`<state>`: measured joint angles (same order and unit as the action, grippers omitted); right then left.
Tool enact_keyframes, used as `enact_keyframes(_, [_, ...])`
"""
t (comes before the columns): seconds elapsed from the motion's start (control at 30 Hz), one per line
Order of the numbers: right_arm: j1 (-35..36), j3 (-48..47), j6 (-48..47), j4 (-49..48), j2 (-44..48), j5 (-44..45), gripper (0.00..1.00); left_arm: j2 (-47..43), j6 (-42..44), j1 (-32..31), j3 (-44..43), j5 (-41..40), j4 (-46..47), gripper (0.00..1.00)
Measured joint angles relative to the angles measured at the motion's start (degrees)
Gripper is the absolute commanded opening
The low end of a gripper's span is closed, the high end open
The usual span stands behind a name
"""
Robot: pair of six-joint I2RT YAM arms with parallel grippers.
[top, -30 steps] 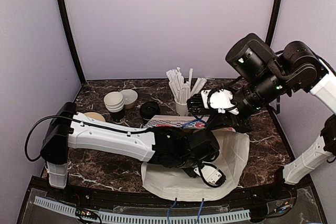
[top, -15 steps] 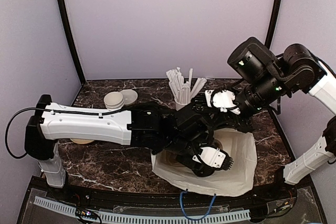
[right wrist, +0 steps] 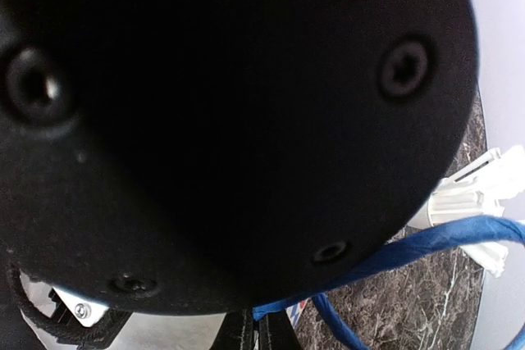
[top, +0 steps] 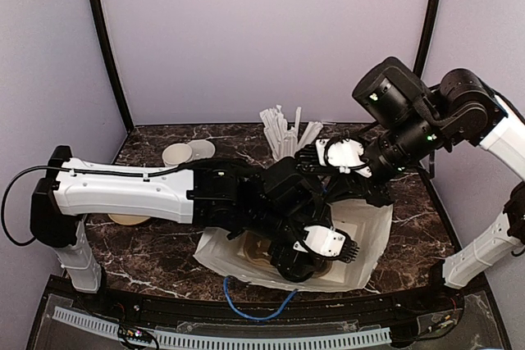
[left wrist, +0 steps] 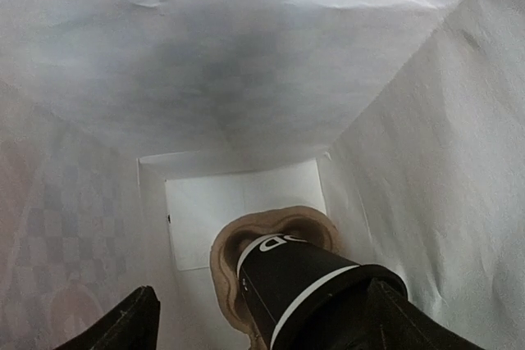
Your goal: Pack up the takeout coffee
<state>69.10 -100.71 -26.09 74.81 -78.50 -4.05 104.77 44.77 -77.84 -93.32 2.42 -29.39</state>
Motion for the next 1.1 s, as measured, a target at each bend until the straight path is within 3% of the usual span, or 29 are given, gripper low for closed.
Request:
enact_keyframes(0.3, [0.0,0.3,-0.9,1.7,-0.8,-0.5,0.0,0.0,4.1,-0.6,2.3,-3.1,-1.4,0.92])
enact_keyframes(0.43, [0.0,0.5,-1.4,2.4,-1.1,-1.5,0.0,0.3,5.2,-1.0,2.3,-4.2,-3.2,0.86])
enact_keyframes(0.57, [0.0,-0.2,-1.8,3.1,-2.0,-2.9,0.0,1.4,5.2,-1.2,2.3,-4.3,-5.0,0.79])
enact_keyframes(0.7, [0.0,-2.3,-1.9,3.3,-3.0,-3.9,0.0,2.5,4.0,-1.2,2.3,-2.2,-6.5,0.59])
enact_keyframes(0.83, [0.0,-3.3,-1.9,3.9,-3.1,-3.5,0.0,3.3,2.3,-1.2,1.4,-1.1,-7.8,0.47])
enact_keyframes(1.1, [0.0,-4.0,-2.3,4.0,-3.0,-2.6,0.0,3.2,-1.5,-1.4,-0.1,-1.4,-8.6,0.38])
